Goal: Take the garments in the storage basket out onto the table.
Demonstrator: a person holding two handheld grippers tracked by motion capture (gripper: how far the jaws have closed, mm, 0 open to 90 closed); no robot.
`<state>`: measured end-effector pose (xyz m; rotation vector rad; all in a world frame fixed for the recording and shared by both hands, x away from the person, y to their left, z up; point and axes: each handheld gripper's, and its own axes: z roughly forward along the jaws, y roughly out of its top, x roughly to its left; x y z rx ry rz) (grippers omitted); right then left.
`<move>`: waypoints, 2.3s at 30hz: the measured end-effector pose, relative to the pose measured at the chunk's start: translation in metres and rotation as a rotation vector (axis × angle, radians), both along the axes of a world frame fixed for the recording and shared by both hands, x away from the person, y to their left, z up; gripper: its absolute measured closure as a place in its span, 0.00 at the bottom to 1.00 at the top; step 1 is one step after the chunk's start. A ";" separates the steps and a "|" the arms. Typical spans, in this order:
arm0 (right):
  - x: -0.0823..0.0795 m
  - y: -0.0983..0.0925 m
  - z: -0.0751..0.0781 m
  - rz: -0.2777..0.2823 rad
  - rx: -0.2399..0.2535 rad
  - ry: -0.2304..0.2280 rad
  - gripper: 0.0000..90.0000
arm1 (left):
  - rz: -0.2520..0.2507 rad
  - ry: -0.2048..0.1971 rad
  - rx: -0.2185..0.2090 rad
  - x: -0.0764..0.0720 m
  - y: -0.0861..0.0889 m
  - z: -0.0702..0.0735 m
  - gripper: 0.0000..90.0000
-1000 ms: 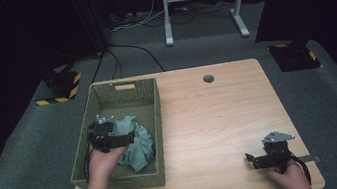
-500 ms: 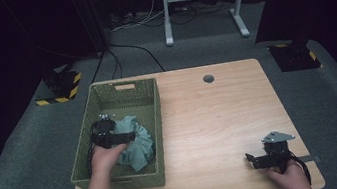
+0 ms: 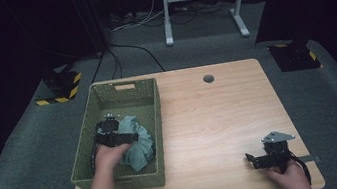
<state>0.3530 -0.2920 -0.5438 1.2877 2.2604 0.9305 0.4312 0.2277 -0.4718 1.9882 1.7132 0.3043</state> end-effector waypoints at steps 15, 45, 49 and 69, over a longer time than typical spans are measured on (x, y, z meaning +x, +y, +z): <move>0.000 0.000 0.000 0.001 0.001 0.000 0.00 | 0.033 0.113 -0.043 0.009 0.005 -0.020 0.00; 0.000 0.000 0.000 0.003 0.000 0.001 0.00 | -0.100 0.178 -0.035 0.021 -0.013 -0.027 0.25; 0.000 0.000 0.000 0.005 0.001 0.000 0.00 | -0.098 0.193 -0.047 0.023 -0.014 -0.027 0.19; 0.000 0.000 0.000 0.005 0.000 0.001 0.00 | -0.174 0.202 0.069 0.030 -0.031 -0.024 0.52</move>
